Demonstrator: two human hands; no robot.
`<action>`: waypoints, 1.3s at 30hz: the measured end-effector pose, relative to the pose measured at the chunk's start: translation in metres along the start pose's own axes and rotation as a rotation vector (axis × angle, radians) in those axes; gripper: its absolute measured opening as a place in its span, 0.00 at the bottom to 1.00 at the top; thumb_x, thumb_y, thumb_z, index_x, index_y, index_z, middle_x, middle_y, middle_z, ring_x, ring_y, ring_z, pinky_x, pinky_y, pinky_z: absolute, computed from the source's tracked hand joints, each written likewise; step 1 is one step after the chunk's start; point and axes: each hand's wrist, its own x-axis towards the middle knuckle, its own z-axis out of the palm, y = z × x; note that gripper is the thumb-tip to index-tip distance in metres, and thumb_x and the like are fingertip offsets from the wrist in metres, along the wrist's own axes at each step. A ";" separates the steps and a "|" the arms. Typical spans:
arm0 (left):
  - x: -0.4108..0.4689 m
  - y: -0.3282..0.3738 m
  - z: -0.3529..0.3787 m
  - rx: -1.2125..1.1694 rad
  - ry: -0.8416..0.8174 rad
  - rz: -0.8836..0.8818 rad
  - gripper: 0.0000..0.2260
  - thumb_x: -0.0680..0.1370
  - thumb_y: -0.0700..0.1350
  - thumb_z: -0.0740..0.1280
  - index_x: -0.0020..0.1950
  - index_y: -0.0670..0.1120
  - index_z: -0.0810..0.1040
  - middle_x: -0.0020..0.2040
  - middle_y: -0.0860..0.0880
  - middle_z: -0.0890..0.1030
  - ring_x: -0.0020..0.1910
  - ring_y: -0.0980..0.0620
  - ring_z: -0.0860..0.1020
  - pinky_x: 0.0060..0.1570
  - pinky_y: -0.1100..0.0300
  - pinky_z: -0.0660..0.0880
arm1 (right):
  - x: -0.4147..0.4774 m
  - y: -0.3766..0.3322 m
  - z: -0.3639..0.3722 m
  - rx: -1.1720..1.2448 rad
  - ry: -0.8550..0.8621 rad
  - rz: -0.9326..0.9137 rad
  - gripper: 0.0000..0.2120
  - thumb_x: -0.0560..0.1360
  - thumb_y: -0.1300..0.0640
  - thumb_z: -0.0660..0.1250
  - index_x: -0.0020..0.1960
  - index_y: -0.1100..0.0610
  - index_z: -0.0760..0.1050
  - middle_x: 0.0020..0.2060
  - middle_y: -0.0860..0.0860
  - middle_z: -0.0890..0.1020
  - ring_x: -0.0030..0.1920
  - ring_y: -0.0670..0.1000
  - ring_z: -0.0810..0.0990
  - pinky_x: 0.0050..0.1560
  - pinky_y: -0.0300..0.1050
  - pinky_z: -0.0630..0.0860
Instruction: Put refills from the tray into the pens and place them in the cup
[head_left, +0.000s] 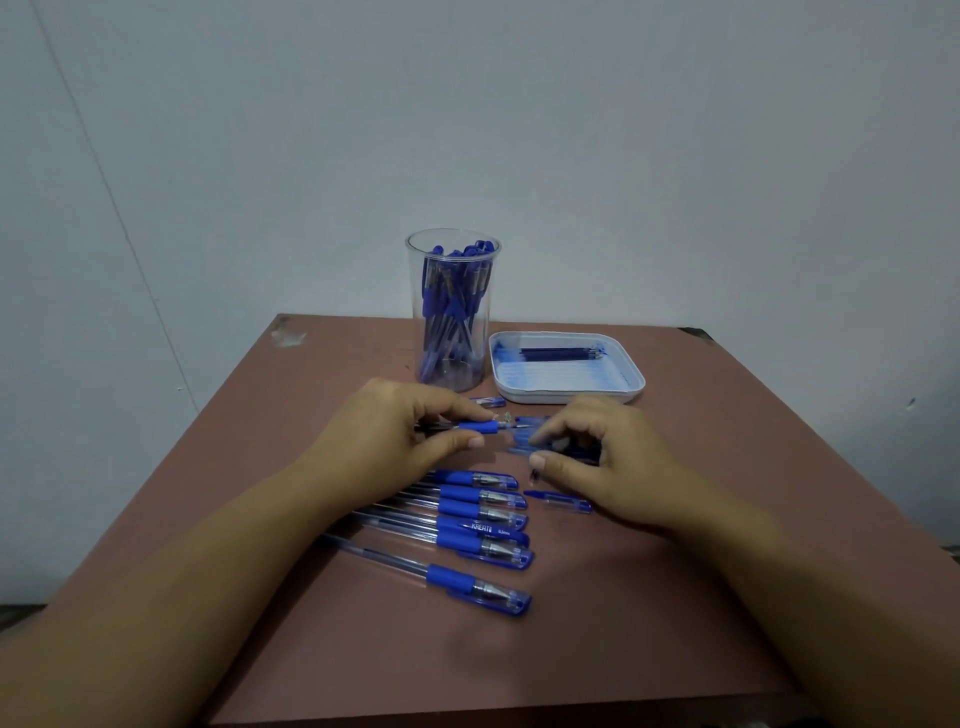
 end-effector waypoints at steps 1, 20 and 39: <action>0.000 -0.001 0.000 0.008 0.003 -0.001 0.12 0.72 0.54 0.72 0.54 0.64 0.81 0.48 0.59 0.85 0.44 0.60 0.82 0.44 0.53 0.80 | 0.001 0.000 0.001 -0.018 -0.033 0.001 0.05 0.71 0.46 0.73 0.43 0.36 0.78 0.38 0.39 0.77 0.45 0.42 0.77 0.42 0.33 0.69; 0.000 0.003 0.004 -0.017 0.023 0.028 0.12 0.73 0.52 0.74 0.55 0.59 0.83 0.47 0.65 0.83 0.44 0.62 0.82 0.44 0.56 0.80 | 0.001 -0.017 -0.001 0.296 0.116 0.071 0.07 0.72 0.62 0.74 0.47 0.51 0.81 0.37 0.44 0.82 0.38 0.42 0.80 0.41 0.32 0.75; 0.000 0.005 0.007 -0.024 0.020 0.061 0.16 0.72 0.62 0.67 0.58 0.61 0.81 0.47 0.61 0.84 0.42 0.60 0.82 0.42 0.54 0.80 | 0.003 -0.014 0.005 0.005 0.138 -0.150 0.11 0.72 0.53 0.74 0.51 0.45 0.76 0.42 0.38 0.78 0.42 0.43 0.78 0.42 0.31 0.73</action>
